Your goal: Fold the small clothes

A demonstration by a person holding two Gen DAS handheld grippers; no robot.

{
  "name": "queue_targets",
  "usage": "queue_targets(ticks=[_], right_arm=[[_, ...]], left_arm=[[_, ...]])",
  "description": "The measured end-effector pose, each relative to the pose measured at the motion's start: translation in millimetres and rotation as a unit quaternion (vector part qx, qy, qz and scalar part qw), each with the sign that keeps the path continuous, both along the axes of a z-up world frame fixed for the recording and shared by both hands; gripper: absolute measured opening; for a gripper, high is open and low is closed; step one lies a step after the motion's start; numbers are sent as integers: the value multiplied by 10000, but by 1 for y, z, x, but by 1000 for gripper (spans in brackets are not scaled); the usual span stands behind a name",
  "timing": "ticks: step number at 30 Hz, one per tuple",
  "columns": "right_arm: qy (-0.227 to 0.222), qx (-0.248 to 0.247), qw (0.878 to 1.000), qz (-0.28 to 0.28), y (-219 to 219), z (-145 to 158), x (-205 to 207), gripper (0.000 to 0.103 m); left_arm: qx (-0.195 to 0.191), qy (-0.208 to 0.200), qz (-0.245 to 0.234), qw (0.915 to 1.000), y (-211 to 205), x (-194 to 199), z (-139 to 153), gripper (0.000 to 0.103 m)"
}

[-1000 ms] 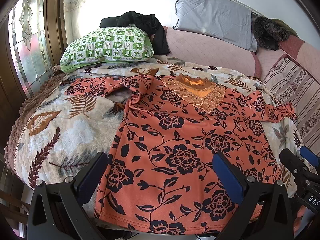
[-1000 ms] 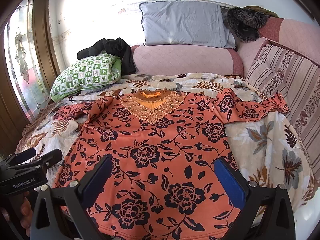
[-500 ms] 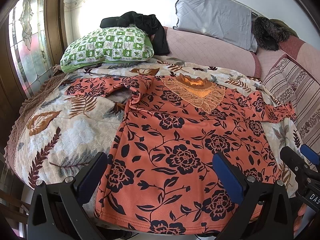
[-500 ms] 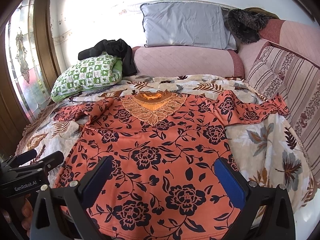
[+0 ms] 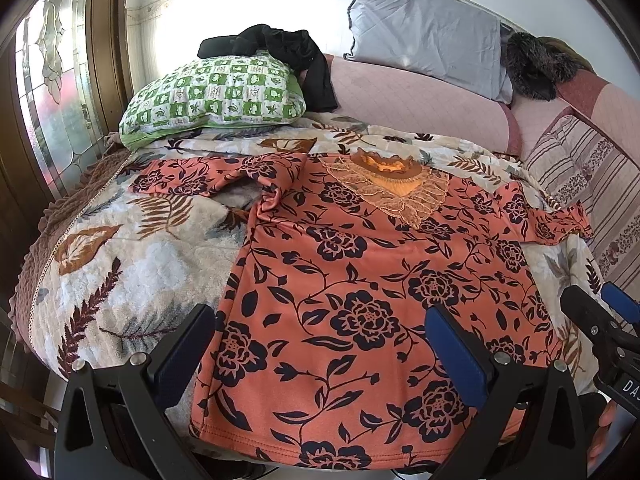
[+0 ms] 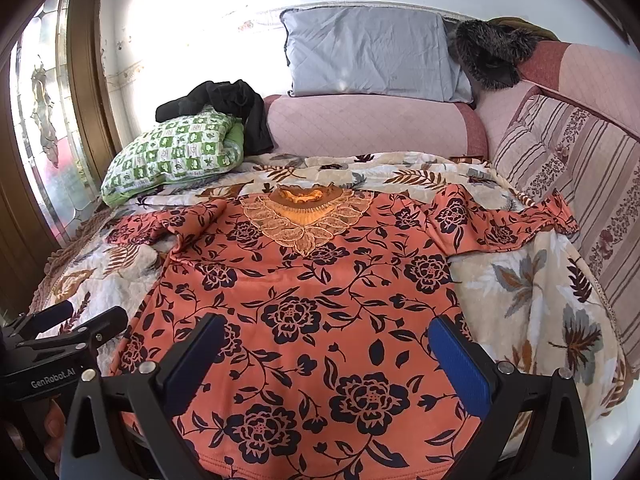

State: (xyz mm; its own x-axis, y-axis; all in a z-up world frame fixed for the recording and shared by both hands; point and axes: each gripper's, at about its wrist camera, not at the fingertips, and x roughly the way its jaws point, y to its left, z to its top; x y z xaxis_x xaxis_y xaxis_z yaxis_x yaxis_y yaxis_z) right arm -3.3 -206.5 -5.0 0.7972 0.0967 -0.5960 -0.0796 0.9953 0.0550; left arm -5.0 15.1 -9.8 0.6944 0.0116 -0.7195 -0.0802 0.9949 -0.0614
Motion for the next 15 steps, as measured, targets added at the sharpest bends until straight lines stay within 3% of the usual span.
queue_targets(ticks=[15], right_arm=[[-13, -9, 10000, -2, 1, 2, 1, 103]], left_arm=[[-61, 19, 44, 10000, 3, 1, -1, 103]])
